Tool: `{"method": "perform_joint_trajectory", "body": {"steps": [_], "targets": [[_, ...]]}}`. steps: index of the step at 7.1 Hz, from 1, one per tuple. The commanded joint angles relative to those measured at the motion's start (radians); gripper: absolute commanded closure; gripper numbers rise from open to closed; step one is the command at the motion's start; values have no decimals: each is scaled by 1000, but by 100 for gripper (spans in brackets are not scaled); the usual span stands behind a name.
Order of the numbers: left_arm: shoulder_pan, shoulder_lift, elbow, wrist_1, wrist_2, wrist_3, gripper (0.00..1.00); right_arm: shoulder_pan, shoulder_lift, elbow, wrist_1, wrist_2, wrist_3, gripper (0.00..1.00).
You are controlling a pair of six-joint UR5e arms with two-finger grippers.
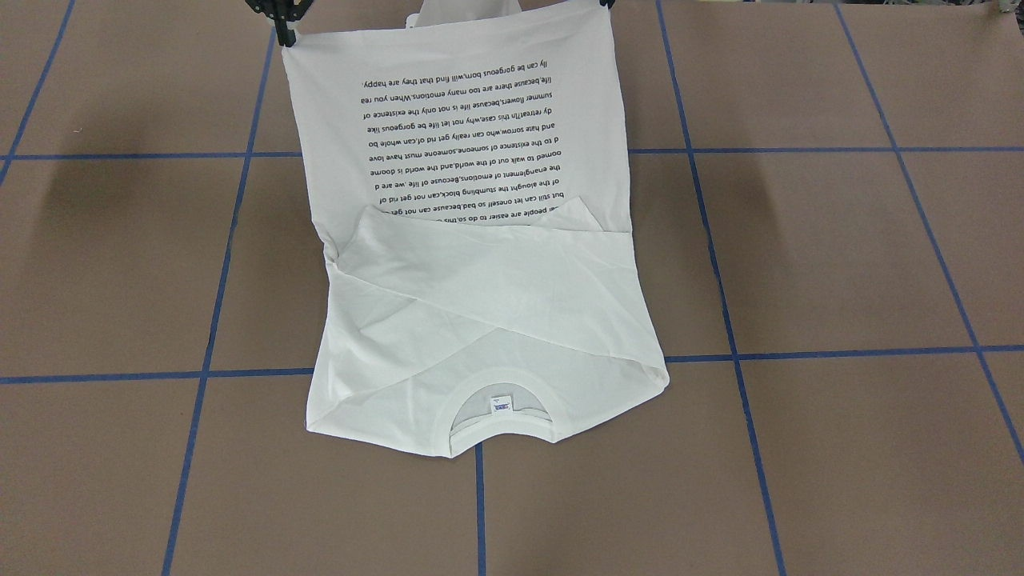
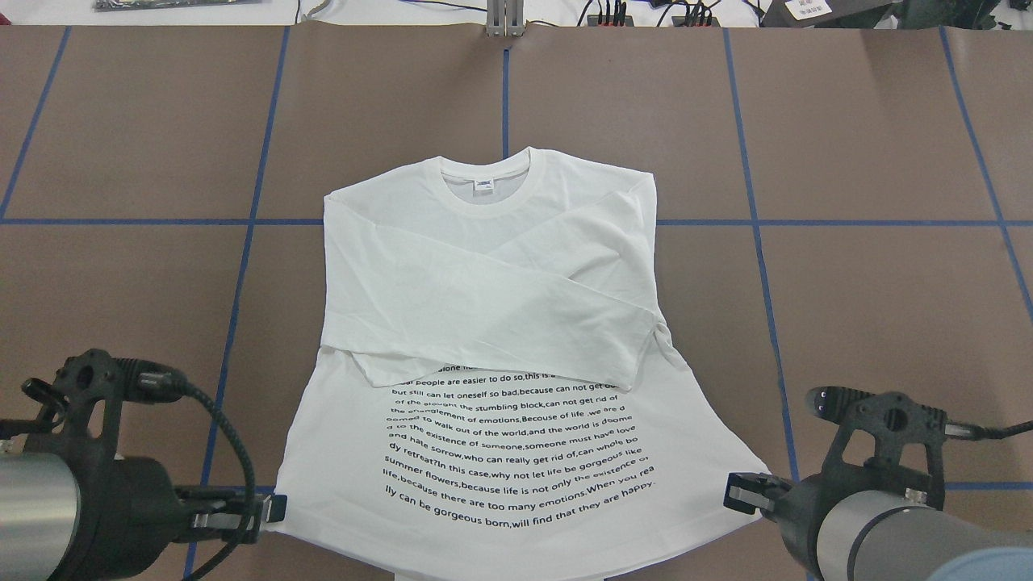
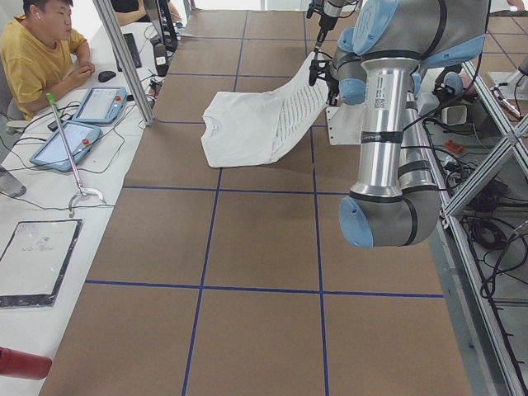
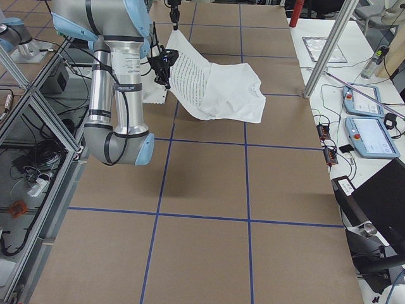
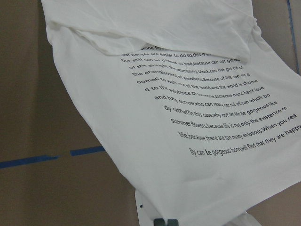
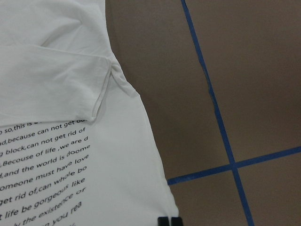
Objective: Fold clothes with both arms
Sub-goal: 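Carry the hem with both grippers over the shirt to the collar and release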
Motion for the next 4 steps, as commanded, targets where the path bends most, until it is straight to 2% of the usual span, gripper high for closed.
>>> {"method": "perform_joint_trajectory", "body": {"steps": [1, 2, 4], "targets": [[-129, -131, 97, 82, -4, 77, 100, 162, 159, -51, -93, 48, -79, 100], [-238, -205, 142, 121, -5, 153, 100, 222, 191, -79, -92, 51, -122, 100], [-417, -286, 259, 143, -8, 307, 100, 386, 277, -196, -77, 73, -260, 100]]}}
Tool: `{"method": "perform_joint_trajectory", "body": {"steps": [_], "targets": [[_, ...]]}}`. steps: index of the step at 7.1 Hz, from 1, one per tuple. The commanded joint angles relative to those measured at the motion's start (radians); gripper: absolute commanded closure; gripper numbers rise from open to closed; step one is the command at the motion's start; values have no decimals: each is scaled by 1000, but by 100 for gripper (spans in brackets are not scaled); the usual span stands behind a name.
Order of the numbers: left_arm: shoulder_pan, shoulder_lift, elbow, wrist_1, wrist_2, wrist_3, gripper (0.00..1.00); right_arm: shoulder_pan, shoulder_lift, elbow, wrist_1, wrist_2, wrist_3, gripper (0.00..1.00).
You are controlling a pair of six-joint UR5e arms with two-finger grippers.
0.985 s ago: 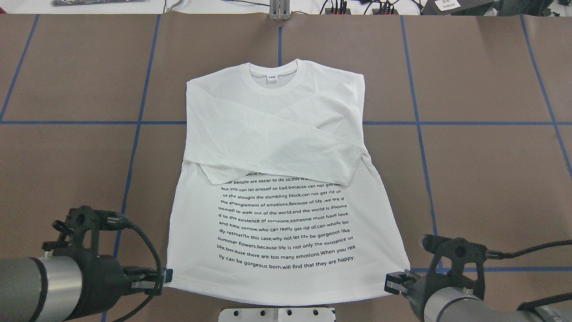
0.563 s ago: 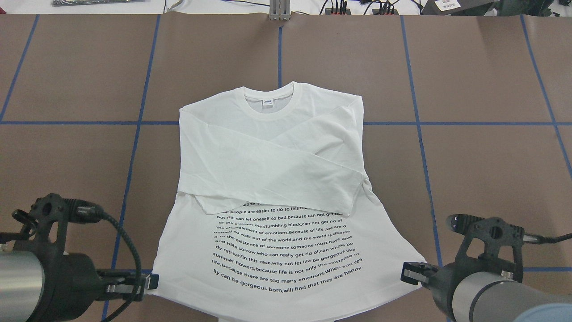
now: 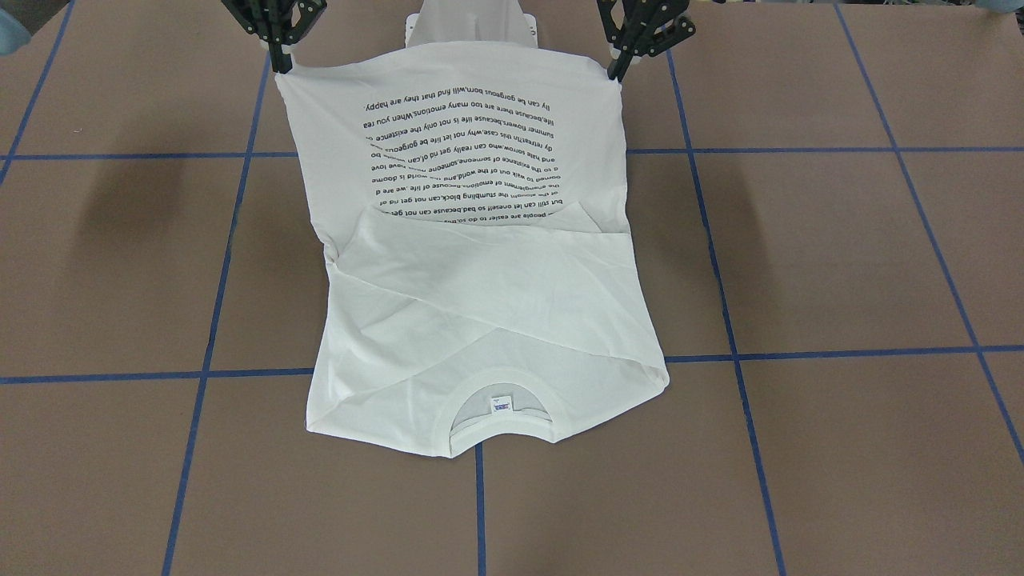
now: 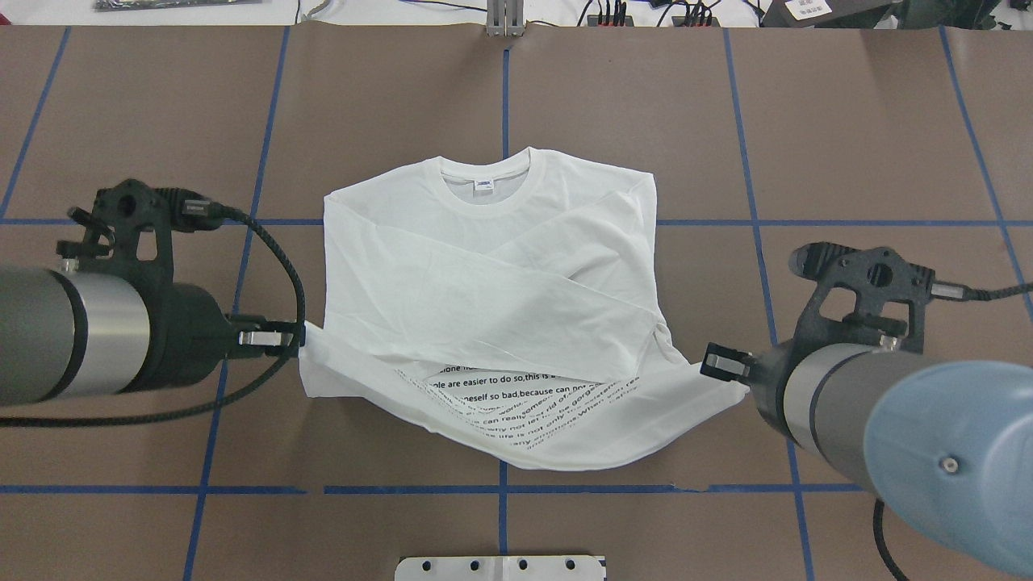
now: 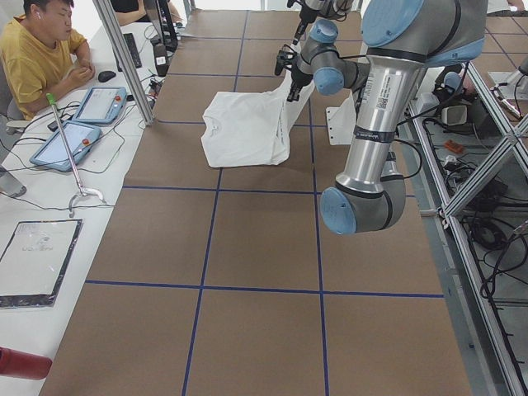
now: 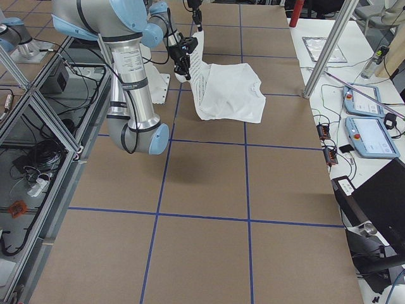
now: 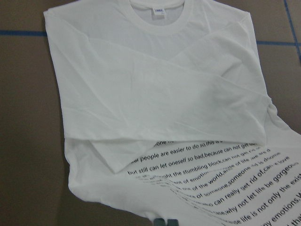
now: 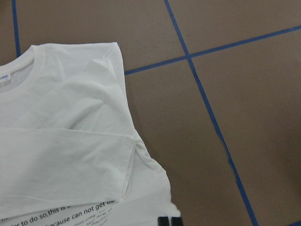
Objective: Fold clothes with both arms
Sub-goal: 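Carry the hem with both grippers over the shirt to the collar and release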
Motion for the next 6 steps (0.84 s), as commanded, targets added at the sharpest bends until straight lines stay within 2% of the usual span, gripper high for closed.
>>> {"method": "perform_joint_trajectory", "body": {"steps": [1, 3, 4, 5, 6], "targets": [[-144, -94, 156, 10, 6, 112, 100, 197, 100, -189, 73, 70, -132, 100], [-192, -186, 352, -27, 41, 115, 100, 304, 119, -425, 275, 93, -189, 100], [-192, -191, 446, -118, 93, 115, 100, 328, 123, -525, 371, 93, -206, 100], [-195, -193, 547, -212, 98, 117, 100, 345, 138, -637, 497, 92, -217, 100], [-200, -206, 639, -288, 118, 117, 100, 352, 186, -758, 553, 92, -235, 100]]}}
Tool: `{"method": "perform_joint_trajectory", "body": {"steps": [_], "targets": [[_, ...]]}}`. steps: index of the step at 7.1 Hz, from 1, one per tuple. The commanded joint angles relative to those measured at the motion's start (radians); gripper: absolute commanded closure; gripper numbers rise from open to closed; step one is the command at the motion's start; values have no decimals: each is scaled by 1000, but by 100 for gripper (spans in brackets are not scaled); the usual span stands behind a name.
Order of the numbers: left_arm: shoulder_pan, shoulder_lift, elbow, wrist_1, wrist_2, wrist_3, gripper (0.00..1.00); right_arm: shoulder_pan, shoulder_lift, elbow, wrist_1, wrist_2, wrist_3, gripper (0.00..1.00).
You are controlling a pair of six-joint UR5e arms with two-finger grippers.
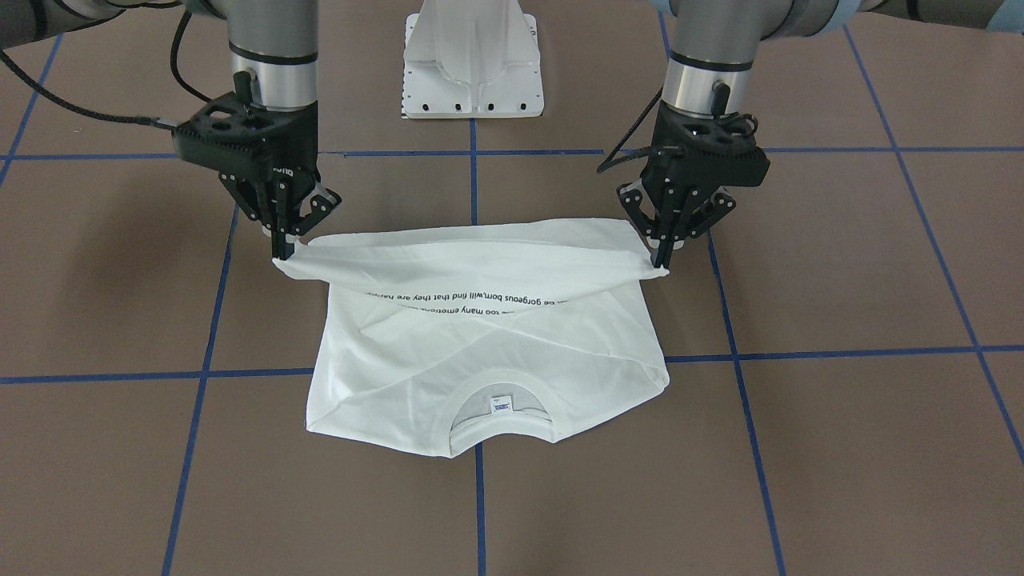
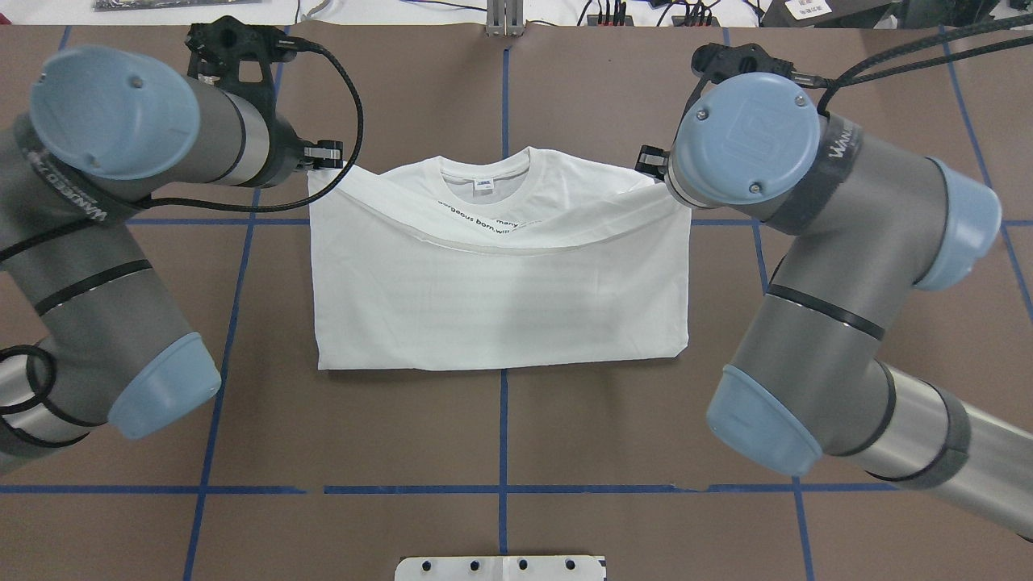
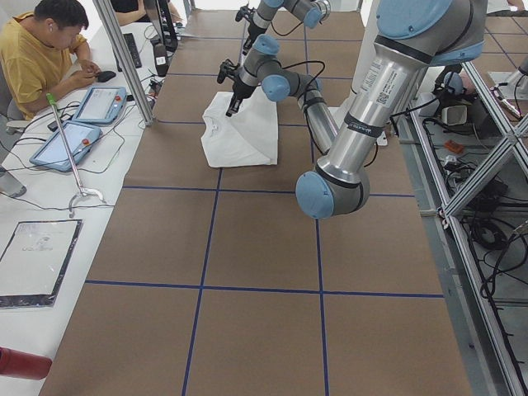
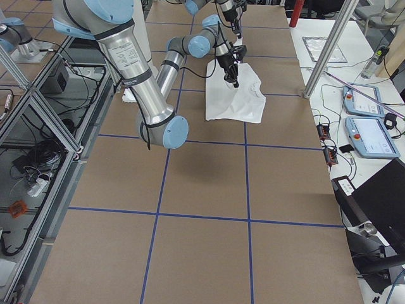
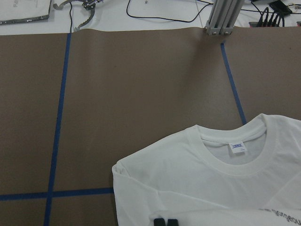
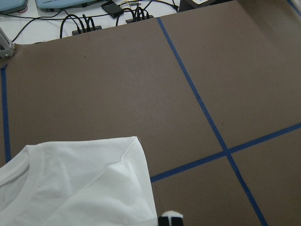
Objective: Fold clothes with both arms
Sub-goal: 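Carry the hem with both grippers over the shirt to the collar and release, then withdraw the left gripper toward the robot while the right gripper rises away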
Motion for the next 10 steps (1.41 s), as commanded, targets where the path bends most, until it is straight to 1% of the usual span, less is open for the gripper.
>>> {"method": "perform_joint_trajectory", "body": {"steps": [1, 2, 3, 4, 6, 7, 8, 9, 10], "targets": [[-5, -48, 231, -140, 56, 2, 100, 25, 68, -240, 141, -1, -47, 100], [-5, -70, 318, -191, 76, 36, 100, 23, 70, -304, 199, -1, -62, 100], [-1, -70, 370, -238, 76, 41, 100, 22, 70, -340, 219, 2, -67, 100], [3, -70, 405, -242, 76, 42, 100, 22, 70, -342, 218, 3, -75, 100], [5, -65, 406, -242, 75, 42, 100, 23, 60, -342, 221, 3, -79, 100], [5, -61, 400, -245, 68, 45, 100, 25, 59, -343, 221, 3, -79, 90], [3, -59, 391, -256, 65, 130, 52, 25, 60, -343, 223, 2, -75, 5], [-1, -45, 356, -263, 62, 195, 1, 43, 65, -342, 223, 21, -84, 0], [-1, -3, 281, -263, -6, 197, 0, 72, 63, -334, 223, 110, -143, 0]]}}
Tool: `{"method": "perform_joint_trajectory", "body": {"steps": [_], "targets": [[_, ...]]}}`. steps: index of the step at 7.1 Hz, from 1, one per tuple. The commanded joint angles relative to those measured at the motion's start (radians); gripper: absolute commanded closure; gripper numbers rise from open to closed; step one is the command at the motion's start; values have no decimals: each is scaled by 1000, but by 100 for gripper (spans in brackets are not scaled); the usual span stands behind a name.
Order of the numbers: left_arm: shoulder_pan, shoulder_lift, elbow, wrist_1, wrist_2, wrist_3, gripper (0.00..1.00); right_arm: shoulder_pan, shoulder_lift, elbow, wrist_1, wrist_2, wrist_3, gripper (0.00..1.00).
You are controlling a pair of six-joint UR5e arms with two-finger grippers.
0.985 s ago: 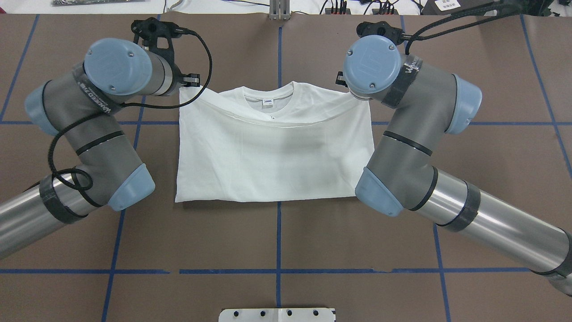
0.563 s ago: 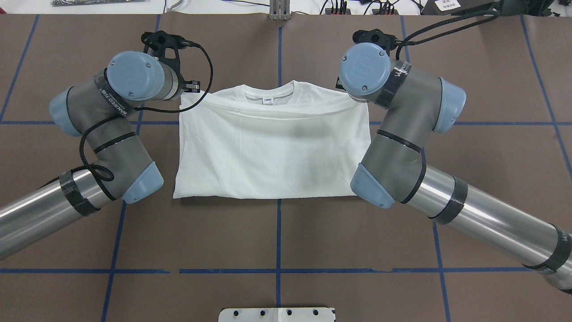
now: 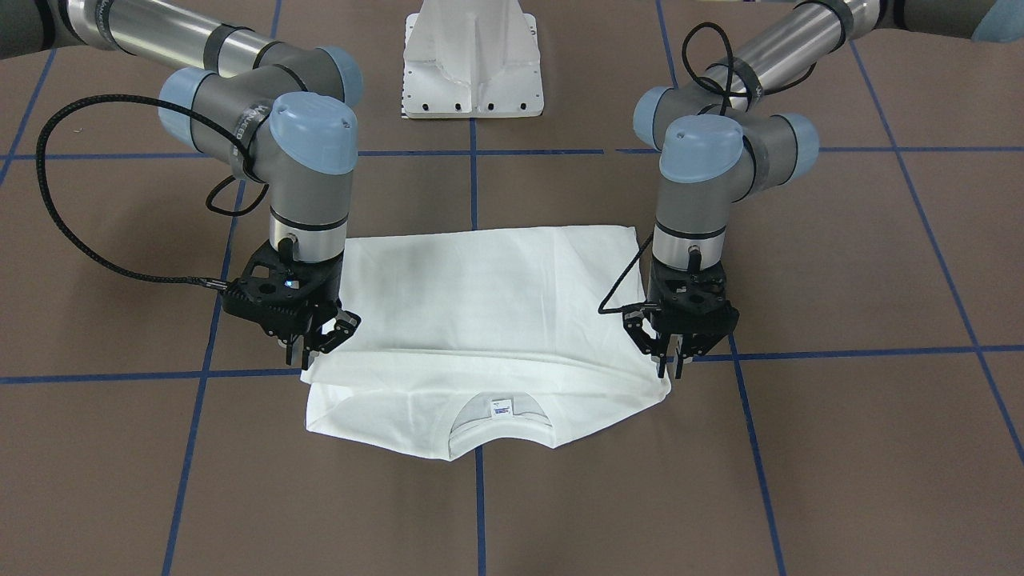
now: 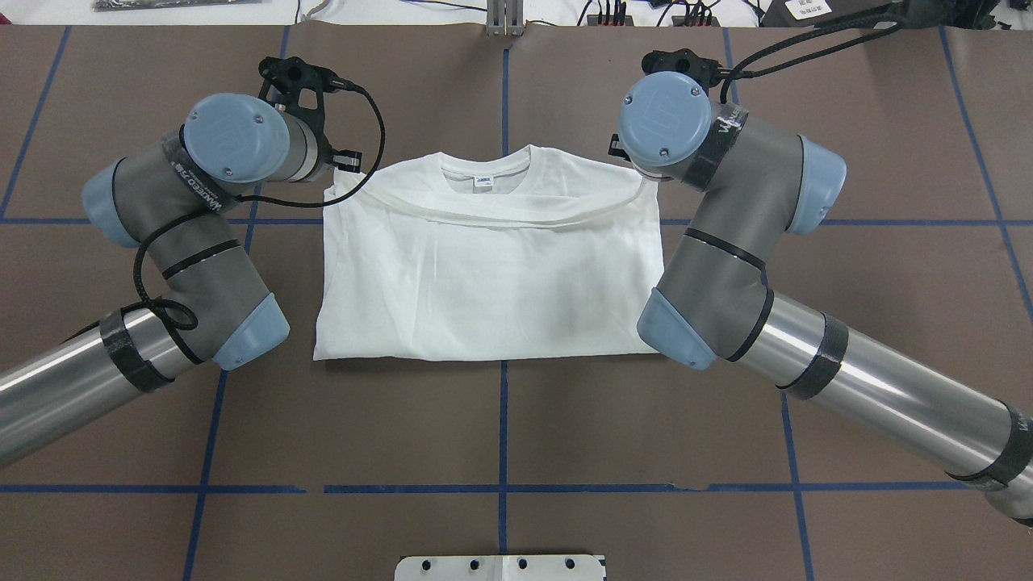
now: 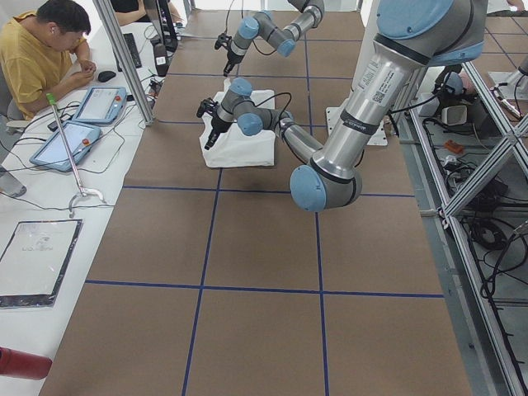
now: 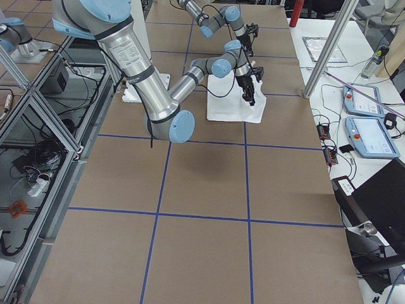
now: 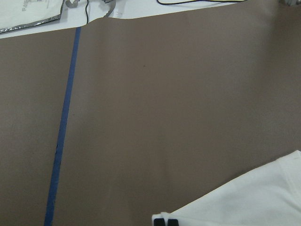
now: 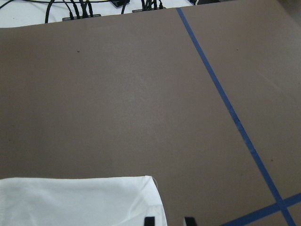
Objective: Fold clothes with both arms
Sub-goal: 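Withdraw the left gripper toward the robot while the right gripper rises away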
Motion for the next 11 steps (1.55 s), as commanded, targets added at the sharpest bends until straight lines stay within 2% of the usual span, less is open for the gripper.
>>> {"method": "perform_joint_trajectory", "body": {"steps": [1, 3, 4, 6, 9, 10, 11], "targets": [[-2, 89, -136, -7, -135, 32, 0, 51, -9, 22, 0, 115, -109, 0], [53, 233, -224, -112, -165, -40, 0, 51, -19, 37, 2, 117, -113, 0], [136, 302, -227, -239, -147, -148, 0, 51, -21, 45, 2, 116, -113, 0], [254, 342, -227, -282, -53, -255, 1, 50, -27, 59, 2, 114, -111, 0], [300, 345, -227, -280, -38, -284, 50, 50, -29, 66, 2, 114, -108, 0], [302, 346, -227, -280, -37, -286, 72, 50, -35, 75, 2, 114, -105, 0], [301, 346, -228, -280, -36, -286, 100, 50, -36, 83, 2, 113, -103, 0]]}}
